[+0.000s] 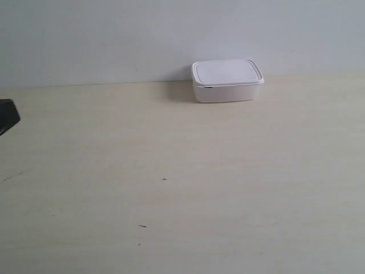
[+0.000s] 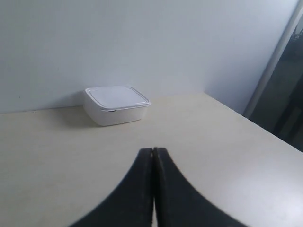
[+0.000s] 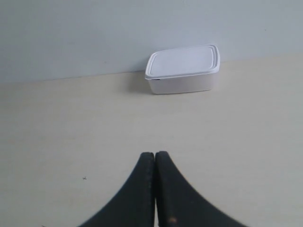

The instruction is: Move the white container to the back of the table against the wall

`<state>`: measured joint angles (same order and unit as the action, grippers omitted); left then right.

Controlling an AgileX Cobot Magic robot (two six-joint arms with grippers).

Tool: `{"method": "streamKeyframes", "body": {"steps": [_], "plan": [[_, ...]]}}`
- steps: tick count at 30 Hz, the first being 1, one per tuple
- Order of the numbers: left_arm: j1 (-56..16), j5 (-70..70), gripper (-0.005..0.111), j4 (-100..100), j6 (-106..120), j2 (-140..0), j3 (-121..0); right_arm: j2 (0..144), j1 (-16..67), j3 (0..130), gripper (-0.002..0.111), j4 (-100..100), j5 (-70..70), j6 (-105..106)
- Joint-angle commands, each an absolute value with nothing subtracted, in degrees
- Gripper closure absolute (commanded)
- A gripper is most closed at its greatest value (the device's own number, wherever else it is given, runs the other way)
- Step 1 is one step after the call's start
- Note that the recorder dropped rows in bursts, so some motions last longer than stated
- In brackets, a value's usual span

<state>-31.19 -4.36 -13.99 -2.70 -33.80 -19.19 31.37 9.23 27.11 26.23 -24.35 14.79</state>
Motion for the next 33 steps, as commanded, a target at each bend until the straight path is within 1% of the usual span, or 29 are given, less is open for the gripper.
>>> {"method": "streamKeyframes", "body": {"steps": [1,5,8,12,20,33], "plan": [[-31.4,-4.4,0.107,-14.3,-2.9,-26.8,-14.3,24.9,9.0,22.7,0.108,27.3,-24.7,15.0],[-31.4,-5.5,0.107,-14.3,1.0,-23.3,-12.2,22.7,9.0,20.9,0.108,28.5,-22.6,15.0],[-31.2,-8.3,0.107,-14.0,6.7,-23.2,-12.2,22.7,9.0,20.4,0.108,28.4,-19.0,15.0],[-31.2,-11.0,0.107,-14.0,8.8,-23.3,-12.2,22.8,9.0,20.4,0.108,28.4,-14.7,15.0],[-31.2,-4.4,0.107,-14.0,8.8,-23.3,-12.2,22.8,9.0,20.4,0.108,28.4,-17.1,15.0],[-31.2,-3.2,0.107,-14.2,8.8,-23.2,-12.2,22.8,9.0,20.4,0.108,28.4,-16.8,15.0]]}}
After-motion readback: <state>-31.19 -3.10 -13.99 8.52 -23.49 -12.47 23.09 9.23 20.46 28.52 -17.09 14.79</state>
